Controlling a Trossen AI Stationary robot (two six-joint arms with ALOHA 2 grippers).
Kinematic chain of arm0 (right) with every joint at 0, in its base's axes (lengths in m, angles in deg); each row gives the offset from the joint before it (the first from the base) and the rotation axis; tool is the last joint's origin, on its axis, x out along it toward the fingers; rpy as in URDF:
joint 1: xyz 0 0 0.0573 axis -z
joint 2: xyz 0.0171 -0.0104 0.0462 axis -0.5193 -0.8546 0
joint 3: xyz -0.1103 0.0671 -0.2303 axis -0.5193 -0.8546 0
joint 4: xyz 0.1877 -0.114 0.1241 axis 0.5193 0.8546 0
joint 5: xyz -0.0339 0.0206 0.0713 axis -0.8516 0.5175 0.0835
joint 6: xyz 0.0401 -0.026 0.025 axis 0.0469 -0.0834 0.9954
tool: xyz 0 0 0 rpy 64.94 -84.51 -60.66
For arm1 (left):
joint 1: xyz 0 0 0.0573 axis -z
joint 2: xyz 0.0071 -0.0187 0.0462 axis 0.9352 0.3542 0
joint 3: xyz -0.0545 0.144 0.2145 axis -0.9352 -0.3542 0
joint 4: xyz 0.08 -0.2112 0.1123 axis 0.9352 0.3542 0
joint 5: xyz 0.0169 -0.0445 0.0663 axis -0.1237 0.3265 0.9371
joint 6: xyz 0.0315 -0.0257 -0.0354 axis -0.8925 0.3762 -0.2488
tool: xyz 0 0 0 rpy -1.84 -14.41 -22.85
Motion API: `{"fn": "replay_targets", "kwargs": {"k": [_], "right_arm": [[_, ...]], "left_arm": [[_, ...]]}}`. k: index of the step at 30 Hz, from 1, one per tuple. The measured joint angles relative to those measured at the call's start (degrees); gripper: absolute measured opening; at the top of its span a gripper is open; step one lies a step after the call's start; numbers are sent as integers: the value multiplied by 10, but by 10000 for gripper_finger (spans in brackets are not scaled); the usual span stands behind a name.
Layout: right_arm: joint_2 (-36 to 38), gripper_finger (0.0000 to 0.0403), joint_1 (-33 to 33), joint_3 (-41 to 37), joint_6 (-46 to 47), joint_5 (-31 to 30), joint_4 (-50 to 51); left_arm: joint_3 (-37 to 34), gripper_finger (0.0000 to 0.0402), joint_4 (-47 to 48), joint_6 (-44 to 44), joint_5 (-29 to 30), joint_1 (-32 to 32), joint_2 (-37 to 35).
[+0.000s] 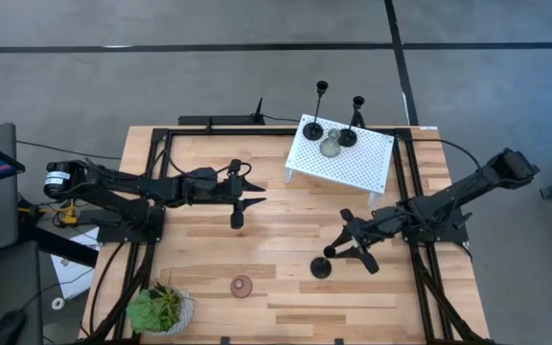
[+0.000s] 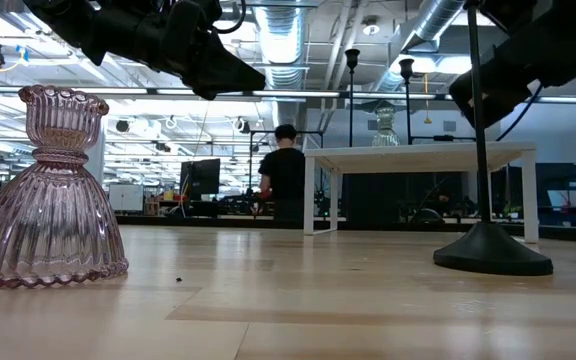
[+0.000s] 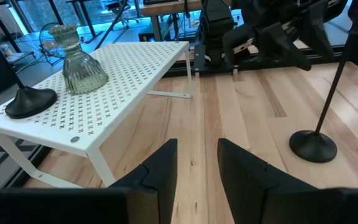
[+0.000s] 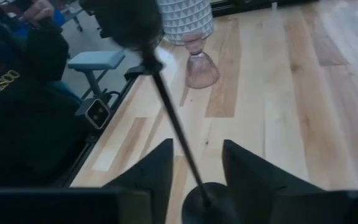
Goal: Pick & Place candle stick holders
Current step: Put the black candle holder on the shelf
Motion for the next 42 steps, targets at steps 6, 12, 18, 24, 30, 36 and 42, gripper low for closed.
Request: {"fn": "replay_targets", "kwargs": {"k": [6, 12, 18, 24, 30, 36, 42], "right_arm": [[0, 187, -8, 0, 0, -15, -5], [-26, 209, -8, 0, 0, -17, -53], [-91, 202, -8, 0, 2, -14, -120], [-113, 168, -19, 0, 15, -13, -126], [-113, 93, -23, 0, 15, -14, -147], [-113, 43, -23, 0, 17, -14, -166], [-113, 26, -23, 0, 14, -20, -168]], "left_arm": [[0, 115, 0, 0, 0, 0, 0], [0, 115, 0, 0, 0, 0, 0], [0, 115, 0, 0, 0, 0, 0], [0, 115, 0, 0, 0, 0, 0], [0, 115, 0, 0, 0, 0, 0], [0, 115, 0, 0, 0, 0, 0], [0, 115, 0, 0, 0, 0, 0]]}}
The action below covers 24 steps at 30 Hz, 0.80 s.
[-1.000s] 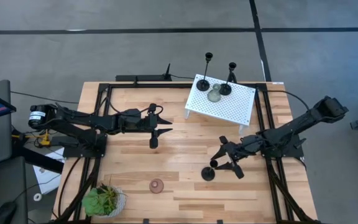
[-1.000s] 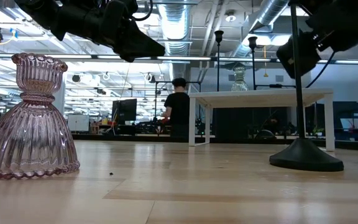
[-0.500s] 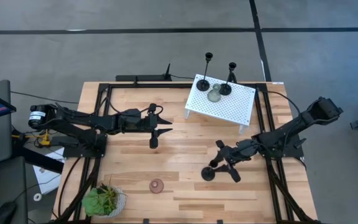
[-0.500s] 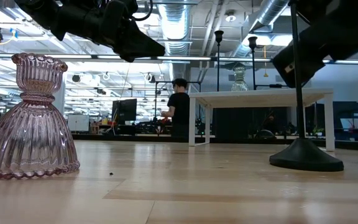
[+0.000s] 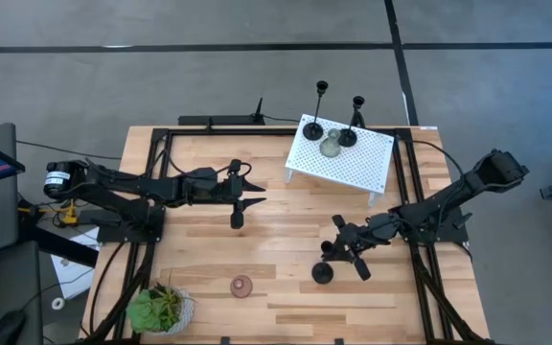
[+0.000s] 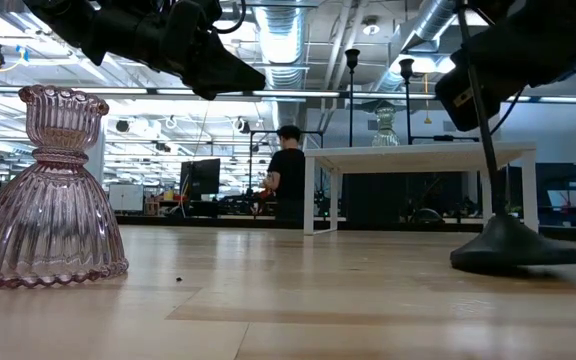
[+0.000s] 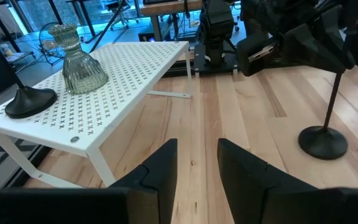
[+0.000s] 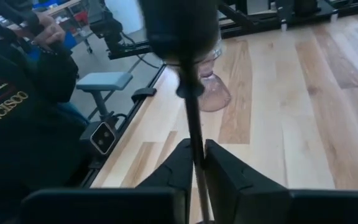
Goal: Pick & Place candle stick holders
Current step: Put the black candle holder on the shelf
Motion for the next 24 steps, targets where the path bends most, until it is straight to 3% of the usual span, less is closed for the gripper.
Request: {"fn": "replay_targets", "kwargs": {"k": [4, 16, 19, 24], "right_arm": [[0, 7, 0, 0, -13, -20, 0], [27, 3, 0, 5, -41, -72, 5], [60, 2, 1, 21, -56, -79, 52], [132, 1, 2, 78, -71, -129, 224]], "left_arm": [[0, 115, 0, 0, 0, 0, 0], [0, 115, 0, 0, 0, 0, 0], [0, 115, 0, 0, 0, 0, 0], [0, 115, 0, 0, 0, 0, 0]]}}
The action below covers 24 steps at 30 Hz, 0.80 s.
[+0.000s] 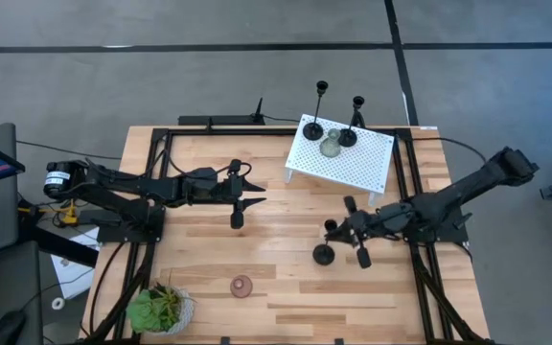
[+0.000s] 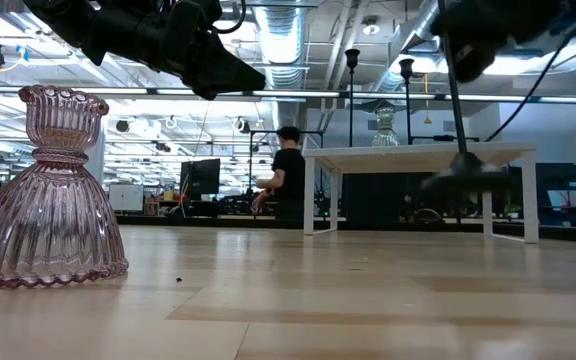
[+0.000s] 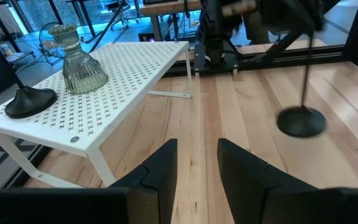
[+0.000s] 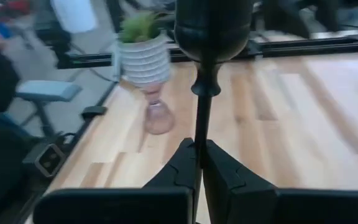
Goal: Pick & Place candle stick holders
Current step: Put the black candle holder on the shelf
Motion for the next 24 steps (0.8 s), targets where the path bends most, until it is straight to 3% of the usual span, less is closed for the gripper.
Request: {"fn": "replay_targets", "kwargs": {"k": [10, 17, 24], "right_arm": [[146, 0, 16, 108, -48, -130, 252], [254, 0, 61, 112, -90, -154, 304], [336, 0, 117, 112, -96, -258, 320]], "left_arm": [[0, 115, 0, 0, 0, 0, 0], [0, 115, 0, 0, 0, 0, 0], [0, 115, 0, 0, 0, 0, 0]]}}
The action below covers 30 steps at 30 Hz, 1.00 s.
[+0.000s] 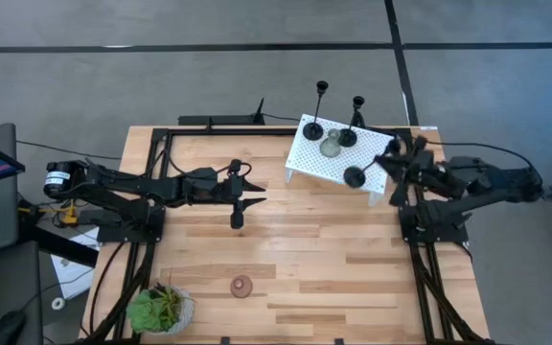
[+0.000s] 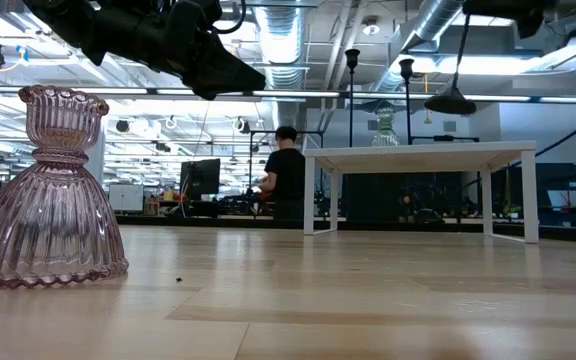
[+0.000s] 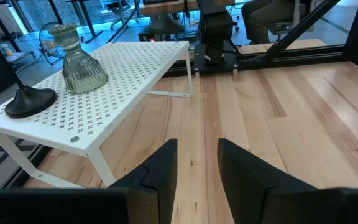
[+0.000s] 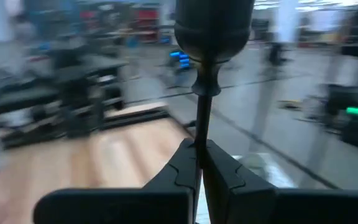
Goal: Pick & Place candle stick holders
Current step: Put the black candle holder on the shelf
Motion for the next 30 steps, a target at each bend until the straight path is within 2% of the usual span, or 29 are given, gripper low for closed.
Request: {"fn": "replay_targets", "kwargs": {"k": [10, 21, 30], "right_arm": [[0, 0, 82, 0, -9, -135, -1], [-10, 0, 193, 0, -3, -133, -5], [-75, 0, 279, 0, 61, -134, -6]], "left_arm": [[0, 115, 0, 0, 0, 0, 0], [0, 115, 0, 0, 0, 0, 0], [0, 115, 0, 0, 0, 0, 0]]}}
